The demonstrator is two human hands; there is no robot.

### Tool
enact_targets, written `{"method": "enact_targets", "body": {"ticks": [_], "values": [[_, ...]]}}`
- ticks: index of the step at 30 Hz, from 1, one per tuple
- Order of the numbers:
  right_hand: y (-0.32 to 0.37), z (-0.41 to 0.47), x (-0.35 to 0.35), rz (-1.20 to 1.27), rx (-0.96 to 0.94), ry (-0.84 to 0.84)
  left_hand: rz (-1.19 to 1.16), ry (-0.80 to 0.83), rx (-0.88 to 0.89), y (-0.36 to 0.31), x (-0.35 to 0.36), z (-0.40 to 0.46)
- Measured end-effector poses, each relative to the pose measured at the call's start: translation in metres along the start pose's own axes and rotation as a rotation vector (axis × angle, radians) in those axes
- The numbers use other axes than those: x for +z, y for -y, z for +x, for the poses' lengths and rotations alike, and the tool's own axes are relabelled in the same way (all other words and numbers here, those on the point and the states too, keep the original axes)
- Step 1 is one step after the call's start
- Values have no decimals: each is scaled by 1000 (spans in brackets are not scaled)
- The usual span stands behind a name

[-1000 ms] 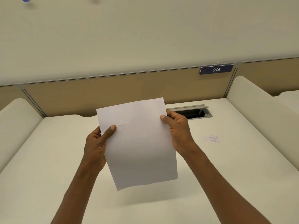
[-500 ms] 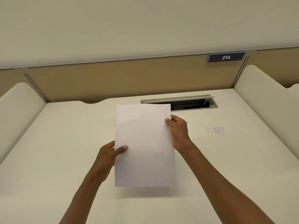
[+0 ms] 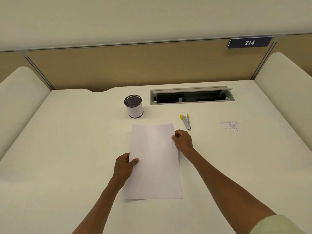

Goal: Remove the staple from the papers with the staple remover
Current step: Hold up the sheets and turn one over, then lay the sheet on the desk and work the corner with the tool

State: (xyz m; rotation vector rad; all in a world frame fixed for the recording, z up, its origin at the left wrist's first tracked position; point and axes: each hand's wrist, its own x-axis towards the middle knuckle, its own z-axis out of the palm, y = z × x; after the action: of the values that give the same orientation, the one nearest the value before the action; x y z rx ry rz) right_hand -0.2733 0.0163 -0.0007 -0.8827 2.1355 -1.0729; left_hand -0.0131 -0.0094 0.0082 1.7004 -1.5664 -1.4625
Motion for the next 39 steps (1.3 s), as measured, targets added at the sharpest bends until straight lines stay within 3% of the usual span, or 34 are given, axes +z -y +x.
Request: {"method": "enact_targets", "body": {"ticks": [8,13,16,19,23,26,30,35,39], "values": [[-23,6,1,-106,20,-5,297,-8,59,13,18,-2],[-38,14,1,-144,16,-38,625,-106,18,10,33,-4],[-41,17,-4,-160,-28,-107,627,-120,202,6,41,0],[-43,26,-20,-159,-119,-230,629,-35,398,-1,54,10],[-44,49,-46,-296,-268,-262,663,97,626,-11,78,26],[-39,70,-59,-512,-377,-147,693,180,710,-17,96,42],[-27,93,-70,-869,-620,71,756,163,827,-16,110,61],[-24,111,-68,-997,-625,236,813,162,852,-8,120,74],[-22,118,-68,-1109,-789,256,805,170,774,2,124,75]]}}
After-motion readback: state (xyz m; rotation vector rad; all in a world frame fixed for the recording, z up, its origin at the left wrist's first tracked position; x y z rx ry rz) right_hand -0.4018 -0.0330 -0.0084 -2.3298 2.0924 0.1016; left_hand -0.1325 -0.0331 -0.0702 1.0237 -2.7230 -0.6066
